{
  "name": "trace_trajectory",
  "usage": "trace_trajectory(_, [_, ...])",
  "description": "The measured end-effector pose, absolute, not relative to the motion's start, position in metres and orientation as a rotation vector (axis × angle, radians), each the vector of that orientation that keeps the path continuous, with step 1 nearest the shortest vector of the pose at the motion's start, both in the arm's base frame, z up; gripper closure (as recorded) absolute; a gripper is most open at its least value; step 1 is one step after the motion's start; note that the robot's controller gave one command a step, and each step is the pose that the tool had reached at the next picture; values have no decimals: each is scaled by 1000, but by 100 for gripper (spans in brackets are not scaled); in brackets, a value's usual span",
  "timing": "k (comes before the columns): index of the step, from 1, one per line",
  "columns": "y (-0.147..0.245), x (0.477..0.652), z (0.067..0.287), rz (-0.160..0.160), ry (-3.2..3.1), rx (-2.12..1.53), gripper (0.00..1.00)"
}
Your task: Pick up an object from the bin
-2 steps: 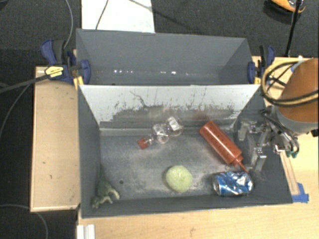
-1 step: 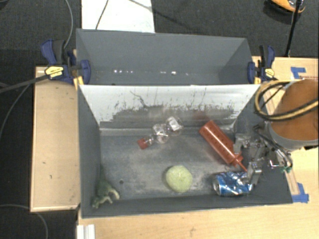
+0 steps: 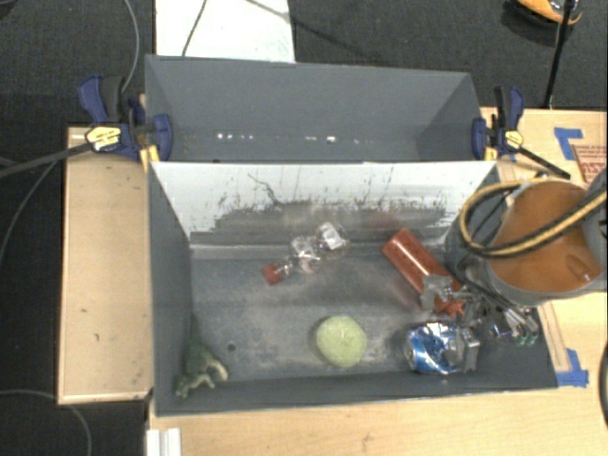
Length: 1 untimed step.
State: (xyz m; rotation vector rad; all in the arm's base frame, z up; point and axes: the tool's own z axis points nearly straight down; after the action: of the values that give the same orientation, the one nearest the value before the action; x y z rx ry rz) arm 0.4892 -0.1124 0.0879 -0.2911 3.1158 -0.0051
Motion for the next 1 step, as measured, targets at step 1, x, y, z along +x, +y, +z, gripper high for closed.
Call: trace_trajectory(1, [-109,488,67,2,3133,-189,0])
